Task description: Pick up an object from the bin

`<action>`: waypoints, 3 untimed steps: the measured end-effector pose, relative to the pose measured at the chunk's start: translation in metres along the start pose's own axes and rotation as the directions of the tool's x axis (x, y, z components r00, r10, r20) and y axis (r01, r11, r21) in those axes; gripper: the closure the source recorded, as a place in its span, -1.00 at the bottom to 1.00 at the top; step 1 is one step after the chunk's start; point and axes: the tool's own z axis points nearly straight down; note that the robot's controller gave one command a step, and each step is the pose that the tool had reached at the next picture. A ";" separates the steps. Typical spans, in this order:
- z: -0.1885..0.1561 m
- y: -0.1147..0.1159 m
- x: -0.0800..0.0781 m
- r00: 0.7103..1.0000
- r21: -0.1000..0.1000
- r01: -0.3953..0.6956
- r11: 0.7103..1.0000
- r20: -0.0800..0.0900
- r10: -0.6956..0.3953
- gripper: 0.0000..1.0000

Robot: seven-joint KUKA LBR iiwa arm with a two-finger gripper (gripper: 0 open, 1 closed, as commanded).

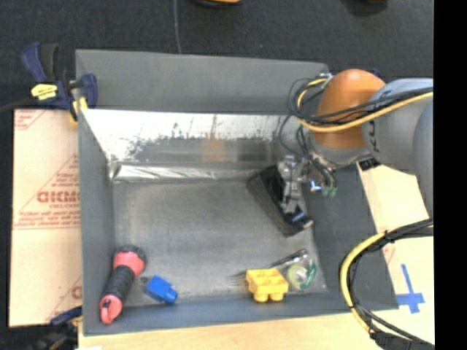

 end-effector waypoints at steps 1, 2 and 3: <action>0.000 0.003 0.000 1.000 0.000 -0.007 1.000 0.010 0.007 -1.00; 0.000 0.003 0.001 1.000 0.001 -0.006 1.000 0.000 0.006 1.00; 0.000 0.002 0.002 1.000 0.001 -0.006 1.000 0.000 0.006 1.00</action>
Offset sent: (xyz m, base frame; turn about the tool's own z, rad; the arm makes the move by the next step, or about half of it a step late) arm 0.0000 0.0000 0.0000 0.0000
